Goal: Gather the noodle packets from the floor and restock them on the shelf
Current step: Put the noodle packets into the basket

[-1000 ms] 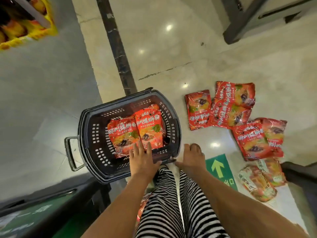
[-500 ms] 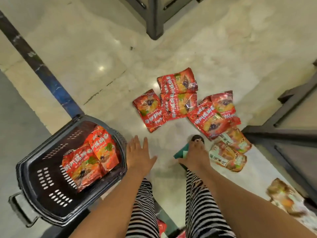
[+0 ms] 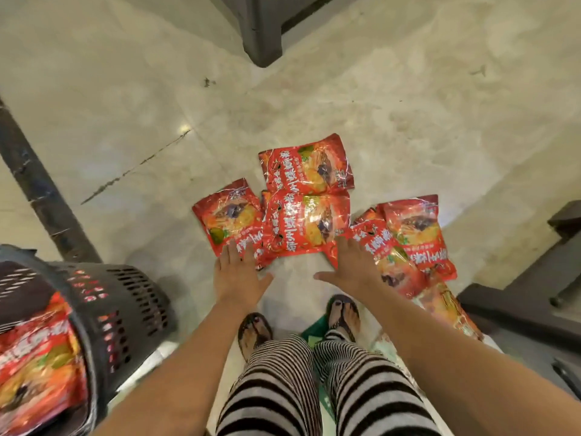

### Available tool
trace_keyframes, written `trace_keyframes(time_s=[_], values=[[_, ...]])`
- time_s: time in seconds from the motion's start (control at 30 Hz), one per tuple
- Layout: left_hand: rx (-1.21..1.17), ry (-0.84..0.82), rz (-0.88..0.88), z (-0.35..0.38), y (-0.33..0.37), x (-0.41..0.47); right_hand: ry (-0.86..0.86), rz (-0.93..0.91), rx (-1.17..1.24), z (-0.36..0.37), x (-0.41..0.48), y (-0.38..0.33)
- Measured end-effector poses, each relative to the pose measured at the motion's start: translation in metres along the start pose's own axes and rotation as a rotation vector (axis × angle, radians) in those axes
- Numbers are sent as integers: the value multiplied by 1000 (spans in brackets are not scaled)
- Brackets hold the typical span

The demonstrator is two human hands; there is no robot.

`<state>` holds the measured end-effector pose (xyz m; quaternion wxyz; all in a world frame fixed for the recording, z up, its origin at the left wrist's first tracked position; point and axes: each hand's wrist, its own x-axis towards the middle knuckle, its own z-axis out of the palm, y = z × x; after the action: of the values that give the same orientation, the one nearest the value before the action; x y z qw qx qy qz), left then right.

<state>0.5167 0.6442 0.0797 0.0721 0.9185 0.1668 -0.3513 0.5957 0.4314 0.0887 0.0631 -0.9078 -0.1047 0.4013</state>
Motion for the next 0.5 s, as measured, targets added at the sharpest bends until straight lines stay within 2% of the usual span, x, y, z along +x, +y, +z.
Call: trace_keyframes(time_s=[0.13,0.2,0.27,0.4,0.5], values=[[72,122,41,45,-25,126,100,-130,-42,31,130,11],[145,184,126,61,-37,183,176,-207,-111,42,188,16],[243,173,237,73,-46,231,230,-267,-156,52,235,22],[469,119,440,79,-53,303,187,-334,-288,66,298,30],[595,92,528,79,-54,333,131,-356,-321,68,317,37]])
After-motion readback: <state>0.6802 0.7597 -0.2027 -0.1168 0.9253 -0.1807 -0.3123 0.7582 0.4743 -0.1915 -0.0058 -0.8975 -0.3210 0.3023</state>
